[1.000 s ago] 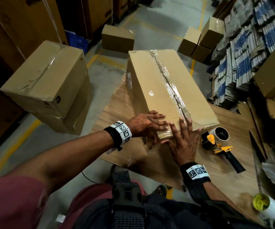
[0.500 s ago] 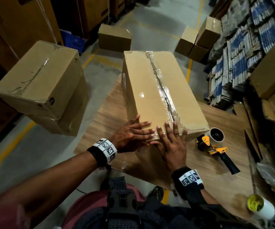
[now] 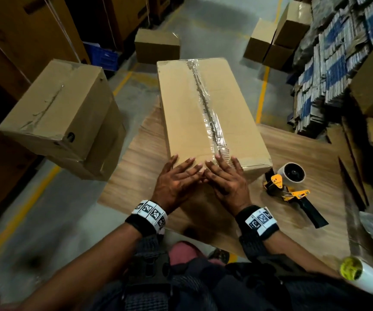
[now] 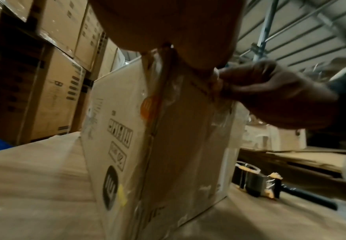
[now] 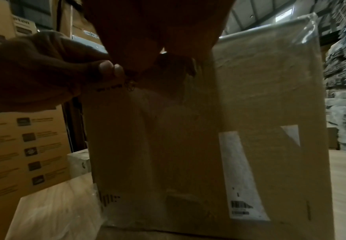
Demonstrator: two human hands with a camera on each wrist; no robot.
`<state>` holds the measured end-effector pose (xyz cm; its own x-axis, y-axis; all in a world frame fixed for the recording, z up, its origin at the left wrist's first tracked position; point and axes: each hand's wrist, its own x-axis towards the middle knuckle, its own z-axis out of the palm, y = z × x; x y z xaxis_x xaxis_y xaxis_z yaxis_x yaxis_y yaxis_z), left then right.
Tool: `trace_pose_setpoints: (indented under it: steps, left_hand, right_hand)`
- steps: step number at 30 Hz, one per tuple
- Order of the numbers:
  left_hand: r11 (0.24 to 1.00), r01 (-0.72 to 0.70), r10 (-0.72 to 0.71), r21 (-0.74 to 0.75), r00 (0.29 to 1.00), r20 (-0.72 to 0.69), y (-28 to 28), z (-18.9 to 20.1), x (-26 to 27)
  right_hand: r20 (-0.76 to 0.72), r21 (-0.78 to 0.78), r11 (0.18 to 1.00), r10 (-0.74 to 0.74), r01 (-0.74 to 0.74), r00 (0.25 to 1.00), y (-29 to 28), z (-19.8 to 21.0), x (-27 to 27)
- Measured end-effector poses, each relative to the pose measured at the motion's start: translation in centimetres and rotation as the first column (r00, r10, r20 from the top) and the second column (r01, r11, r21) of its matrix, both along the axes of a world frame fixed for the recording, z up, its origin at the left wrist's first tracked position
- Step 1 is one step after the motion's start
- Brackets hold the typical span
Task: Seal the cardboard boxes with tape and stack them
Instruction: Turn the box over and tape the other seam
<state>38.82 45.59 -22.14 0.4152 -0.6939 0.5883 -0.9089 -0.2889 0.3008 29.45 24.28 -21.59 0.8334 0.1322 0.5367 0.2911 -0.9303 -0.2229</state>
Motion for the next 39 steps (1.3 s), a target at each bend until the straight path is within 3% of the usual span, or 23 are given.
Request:
trace_pose_setpoints:
  steps: [3,5,8,11,14,19,23,26,31,34,39]
  left_hand:
    - [0.999,-0.039,0.039,-0.02,0.999,-0.021,-0.1,-0.2,0.1]
    - [0.996,-0.089,0.087,-0.025,0.994,-0.061,-0.7,0.9,-0.1]
    - [0.976,-0.203,0.207,0.072,0.977,-0.048,-2.1,1.4,-0.8]
    - [0.958,-0.27,0.274,0.095,0.961,-0.031,-3.3,0.6,-1.5]
    - [0.961,-0.269,0.271,0.058,0.962,-0.02,-3.7,0.3,-1.8]
    - [0.966,-0.238,0.25,0.104,0.96,-0.125,-2.6,1.2,-0.9]
    - [0.972,-0.16,0.203,0.173,0.942,-0.267,0.6,2.0,1.3]
    - [0.959,-0.105,0.196,0.265,0.916,-0.349,2.6,2.8,2.6]
    - [0.941,-0.045,0.158,0.334,0.934,-0.319,6.9,4.0,5.0]
    - [0.928,-0.157,0.268,0.338,0.913,-0.309,10.6,4.5,6.0]
    - [0.844,-0.484,0.528,0.23,0.827,-0.196,15.0,4.4,6.1]
  right_hand:
    - [0.065,0.102,0.99,0.09,-0.096,0.994,-1.7,0.4,-0.2]
    - [0.067,0.033,0.999,0.041,-0.043,0.997,-4.1,1.1,-0.7]
    - [-0.036,-0.046,0.972,-0.23,0.229,0.972,-7.6,1.6,-1.7]
    - [-0.281,0.094,0.864,-0.454,0.495,0.845,-10.1,1.4,-2.7]
    - [-0.397,0.345,0.827,-0.299,0.443,0.868,-11.4,0.7,-3.3]
    - [-0.344,0.427,0.86,-0.13,0.278,0.93,-12.7,0.8,-3.2]
    - [-0.379,0.576,0.801,0.086,0.163,0.921,-13.8,2.0,-3.2]
    - [-0.45,0.572,0.797,0.105,0.195,0.887,-12.6,3.0,-3.0]
    - [-0.466,0.503,0.809,-0.044,0.305,0.884,-6.0,3.9,-3.5]
    - [-0.464,0.476,0.835,-0.026,0.274,0.886,-0.1,3.9,-4.0]
    - [-0.492,0.489,0.868,0.19,0.09,0.85,5.3,5.9,-3.6]
